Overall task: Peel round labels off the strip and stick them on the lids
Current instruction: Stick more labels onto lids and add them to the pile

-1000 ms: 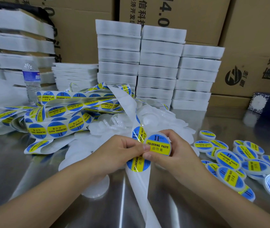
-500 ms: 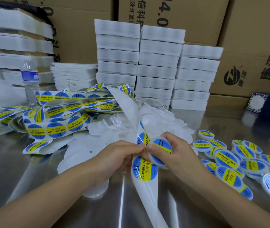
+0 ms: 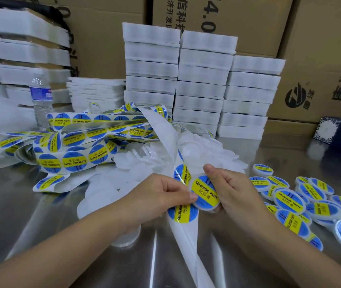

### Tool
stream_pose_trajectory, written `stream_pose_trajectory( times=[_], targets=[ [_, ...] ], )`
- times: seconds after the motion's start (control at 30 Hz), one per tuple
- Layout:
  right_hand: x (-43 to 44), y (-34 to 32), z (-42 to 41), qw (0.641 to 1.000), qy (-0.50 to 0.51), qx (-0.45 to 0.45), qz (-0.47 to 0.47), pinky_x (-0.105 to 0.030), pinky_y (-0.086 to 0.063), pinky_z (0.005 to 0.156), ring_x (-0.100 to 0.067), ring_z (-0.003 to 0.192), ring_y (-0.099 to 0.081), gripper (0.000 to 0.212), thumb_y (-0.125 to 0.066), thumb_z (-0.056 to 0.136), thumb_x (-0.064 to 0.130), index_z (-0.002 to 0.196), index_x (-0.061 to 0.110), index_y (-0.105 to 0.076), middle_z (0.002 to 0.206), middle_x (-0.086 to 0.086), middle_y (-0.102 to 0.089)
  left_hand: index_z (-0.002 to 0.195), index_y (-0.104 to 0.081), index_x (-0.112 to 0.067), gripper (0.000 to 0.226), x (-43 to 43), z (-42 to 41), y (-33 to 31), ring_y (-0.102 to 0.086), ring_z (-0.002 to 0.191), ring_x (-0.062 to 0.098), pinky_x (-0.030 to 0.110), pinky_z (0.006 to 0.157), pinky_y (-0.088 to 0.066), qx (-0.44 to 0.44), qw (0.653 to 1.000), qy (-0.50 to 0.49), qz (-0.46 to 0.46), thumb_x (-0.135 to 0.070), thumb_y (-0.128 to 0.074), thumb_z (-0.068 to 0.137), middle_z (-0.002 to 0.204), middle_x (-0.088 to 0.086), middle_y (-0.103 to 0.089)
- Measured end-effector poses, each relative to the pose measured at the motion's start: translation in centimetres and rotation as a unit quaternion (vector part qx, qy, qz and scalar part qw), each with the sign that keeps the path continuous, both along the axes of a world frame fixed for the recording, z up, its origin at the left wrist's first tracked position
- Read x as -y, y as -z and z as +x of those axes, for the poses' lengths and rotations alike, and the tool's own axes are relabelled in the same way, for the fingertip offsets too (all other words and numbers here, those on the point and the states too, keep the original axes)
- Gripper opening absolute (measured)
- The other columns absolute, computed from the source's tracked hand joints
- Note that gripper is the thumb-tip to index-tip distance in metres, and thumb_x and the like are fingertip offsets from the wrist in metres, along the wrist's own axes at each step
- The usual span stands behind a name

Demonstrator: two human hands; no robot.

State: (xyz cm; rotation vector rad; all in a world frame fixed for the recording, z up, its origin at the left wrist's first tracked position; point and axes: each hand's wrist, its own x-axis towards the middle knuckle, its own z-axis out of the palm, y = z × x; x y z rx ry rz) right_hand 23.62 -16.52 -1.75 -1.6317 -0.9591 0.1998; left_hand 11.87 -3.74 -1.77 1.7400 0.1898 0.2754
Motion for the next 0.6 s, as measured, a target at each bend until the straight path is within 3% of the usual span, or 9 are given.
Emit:
stream_pose_trajectory(
  times=[0.1,0.17,0.23,0.3,0.37,0.43,0.53,0.6],
  targets=[
    [0.3,0.0,0.2,0.998,0.024,0.055,0.008,-0.014,-0.040,0.046,-0.007,0.043,-0.048,0.047,-0.043,0.077,0.057,0.052,0.018,-0.056,0.046,0.003,-0.051,0.067,-0.077,-0.021,0.025,-0.1,-0.2,-0.4,-0.069,0.066,0.005,0.013,0.061,-0.050,-0.002,1.000,-0.017,-0.009,-0.012,-0.064,0.085,0.073,-0.002,-0.075],
    [0.5,-0.2,0.1,0.996,0.012,0.089,0.018,-0.009,-0.041,0.057,-0.003,0.060,-0.056,0.033,-0.047,0.070,0.062,0.072,0.036,-0.066,0.066,0.012,-0.064,0.065,-0.077,-0.021,0.026,-0.2,-0.1,-0.6,-0.068,0.064,0.004,0.012,0.059,-0.050,-0.003,0.999,-0.034,-0.015,-0.011,-0.064,0.086,0.071,-0.003,-0.074],
    [0.7,-0.2,0.0,0.988,0.005,0.150,-0.017,-0.006,-0.040,0.069,0.003,0.082,-0.055,0.054,-0.062,0.062,0.065,0.110,0.042,-0.059,0.096,0.020,-0.063,0.065,-0.077,-0.022,0.024,-0.2,0.0,-0.6,-0.067,0.065,0.007,0.015,0.063,-0.051,-0.004,0.999,-0.051,-0.009,-0.015,-0.065,0.085,0.071,-0.002,-0.074],
    [0.8,0.1,0.0,0.968,0.000,0.246,-0.049,-0.003,-0.035,0.076,0.009,0.097,-0.050,0.073,-0.078,0.062,0.057,0.126,0.035,-0.050,0.109,0.023,-0.053,0.066,-0.077,-0.026,0.021,-0.3,0.2,-0.3,-0.066,0.071,0.012,0.025,0.072,-0.049,-0.006,0.998,-0.063,0.002,-0.020,-0.066,0.084,0.074,0.000,-0.074],
    [0.7,0.3,0.2,0.959,-0.003,0.278,-0.055,-0.002,-0.034,0.077,0.011,0.100,-0.048,0.075,-0.082,0.064,0.043,0.130,0.033,-0.047,0.107,0.023,-0.052,0.068,-0.077,-0.030,0.020,-0.4,0.3,-0.1,-0.068,0.074,0.012,0.025,0.074,-0.049,-0.003,0.998,-0.060,0.004,-0.022,-0.067,0.084,0.078,0.001,-0.075],
    [1.0,0.0,0.4,0.966,0.004,0.253,-0.053,-0.003,-0.036,0.075,0.009,0.095,-0.050,0.073,-0.081,0.065,0.040,0.127,0.041,-0.043,0.099,0.023,-0.056,0.070,-0.078,-0.032,0.021,-0.3,0.3,-0.1,-0.070,0.075,0.007,0.020,0.073,-0.053,0.007,0.999,-0.046,0.004,-0.024,-0.066,0.085,0.079,-0.003,-0.076],
    [1.5,-1.0,0.9,0.968,0.054,0.239,-0.061,-0.008,-0.039,0.072,0.004,0.087,-0.055,0.061,-0.077,0.060,0.053,0.111,0.048,-0.045,0.093,0.023,-0.059,0.080,-0.078,-0.035,0.012,-0.3,0.3,-0.2,-0.069,0.082,0.001,0.020,0.077,-0.052,0.014,0.999,-0.022,0.019,-0.038,-0.067,0.079,0.089,-0.010,-0.076],
    [2.1,-1.8,1.9,0.946,0.145,0.276,-0.089,-0.019,-0.039,0.071,-0.001,0.083,-0.055,0.054,-0.067,0.059,0.057,0.108,0.043,-0.049,0.093,0.023,-0.060,0.082,-0.078,-0.035,0.010,-0.4,0.3,-0.3,-0.068,0.086,-0.001,0.026,0.081,-0.048,0.013,1.000,-0.019,0.019,-0.033,-0.069,0.078,0.093,-0.014,-0.075]
  ],
)
